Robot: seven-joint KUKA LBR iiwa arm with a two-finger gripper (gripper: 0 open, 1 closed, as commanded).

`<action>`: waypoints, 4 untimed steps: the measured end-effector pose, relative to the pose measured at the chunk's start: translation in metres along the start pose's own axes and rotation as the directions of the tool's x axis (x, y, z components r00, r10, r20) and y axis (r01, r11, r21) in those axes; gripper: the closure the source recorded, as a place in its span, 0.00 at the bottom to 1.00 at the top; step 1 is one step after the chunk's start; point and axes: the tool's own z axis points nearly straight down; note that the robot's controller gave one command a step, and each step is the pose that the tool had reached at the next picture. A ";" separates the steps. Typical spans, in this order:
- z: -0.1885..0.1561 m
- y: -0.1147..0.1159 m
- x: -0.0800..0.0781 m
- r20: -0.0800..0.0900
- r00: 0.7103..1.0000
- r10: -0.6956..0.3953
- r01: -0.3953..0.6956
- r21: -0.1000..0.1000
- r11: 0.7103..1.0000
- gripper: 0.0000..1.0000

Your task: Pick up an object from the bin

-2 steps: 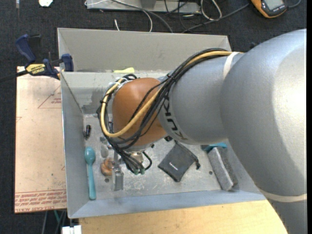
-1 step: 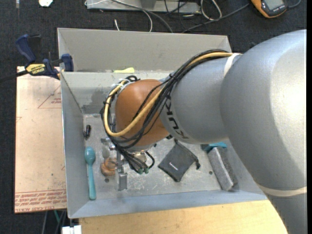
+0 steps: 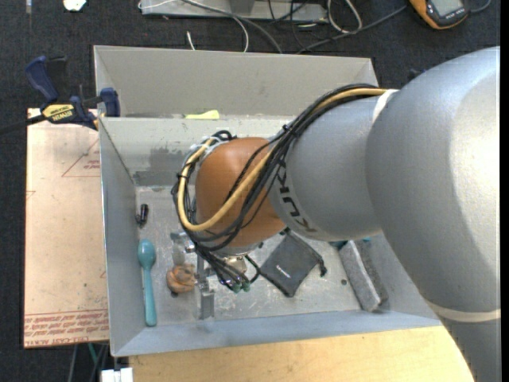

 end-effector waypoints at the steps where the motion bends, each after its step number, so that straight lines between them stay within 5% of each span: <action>1: 0.026 -0.001 0.000 0.015 0.999 0.053 -0.052 -0.004 0.999 0.00; 2: 0.032 -0.001 0.002 0.005 0.997 0.076 -0.076 -0.004 0.997 1.00; 4: 0.009 -0.002 0.006 -0.006 0.997 0.076 -0.076 0.000 0.997 1.00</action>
Offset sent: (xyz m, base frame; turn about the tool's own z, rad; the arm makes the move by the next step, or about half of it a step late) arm -0.0033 -0.0026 -0.0340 0.0751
